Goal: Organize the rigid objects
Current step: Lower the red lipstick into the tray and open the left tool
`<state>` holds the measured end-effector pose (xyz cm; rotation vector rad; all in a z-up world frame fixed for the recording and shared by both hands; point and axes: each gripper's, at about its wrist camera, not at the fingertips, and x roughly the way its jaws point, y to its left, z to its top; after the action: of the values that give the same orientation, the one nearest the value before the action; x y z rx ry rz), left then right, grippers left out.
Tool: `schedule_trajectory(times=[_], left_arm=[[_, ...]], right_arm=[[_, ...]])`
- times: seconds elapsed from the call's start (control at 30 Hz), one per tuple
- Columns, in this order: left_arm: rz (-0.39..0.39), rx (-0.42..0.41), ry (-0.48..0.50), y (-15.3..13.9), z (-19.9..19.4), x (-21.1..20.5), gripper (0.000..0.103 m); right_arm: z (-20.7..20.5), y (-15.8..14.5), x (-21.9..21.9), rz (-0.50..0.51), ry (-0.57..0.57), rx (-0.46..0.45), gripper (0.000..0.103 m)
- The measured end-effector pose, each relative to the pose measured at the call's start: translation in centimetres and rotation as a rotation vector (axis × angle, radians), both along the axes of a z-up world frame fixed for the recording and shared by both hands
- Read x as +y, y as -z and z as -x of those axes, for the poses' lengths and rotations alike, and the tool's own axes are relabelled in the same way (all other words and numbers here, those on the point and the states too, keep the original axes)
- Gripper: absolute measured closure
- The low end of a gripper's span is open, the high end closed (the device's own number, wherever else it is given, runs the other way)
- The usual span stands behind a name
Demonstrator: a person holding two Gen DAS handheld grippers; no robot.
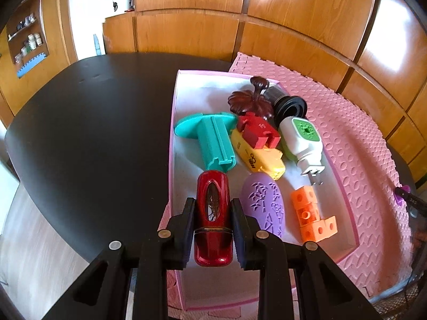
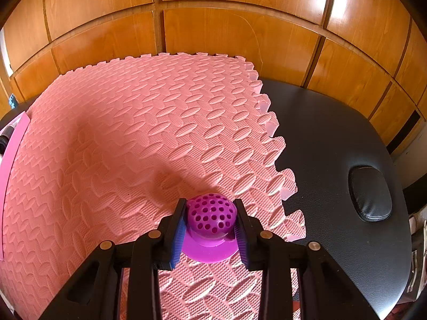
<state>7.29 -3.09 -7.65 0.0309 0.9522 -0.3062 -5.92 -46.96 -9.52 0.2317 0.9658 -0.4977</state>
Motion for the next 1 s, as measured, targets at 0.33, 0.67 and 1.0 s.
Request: schedule_trajectory(times=[0.33, 0.67, 1.0], left_arm=[[-0.023, -0.04, 0.005, -0.3, 0.6, -0.2, 0.076], [-0.02, -0.166, -0.015, -4.2, 2.3, -0.1, 0.066], [-0.034, -0.202, -0.026, -5.0, 3.4, 0.2, 0.066]], right_arm=[[0.0, 0.0, 0.1, 0.008, -0.002, 0.003, 0.07], [0.0, 0.0, 0.2, 0.013, -0.004, 0.001, 0.07], [0.3, -0.1, 0.1, 0.005, -0.001, -0.007, 0.07]])
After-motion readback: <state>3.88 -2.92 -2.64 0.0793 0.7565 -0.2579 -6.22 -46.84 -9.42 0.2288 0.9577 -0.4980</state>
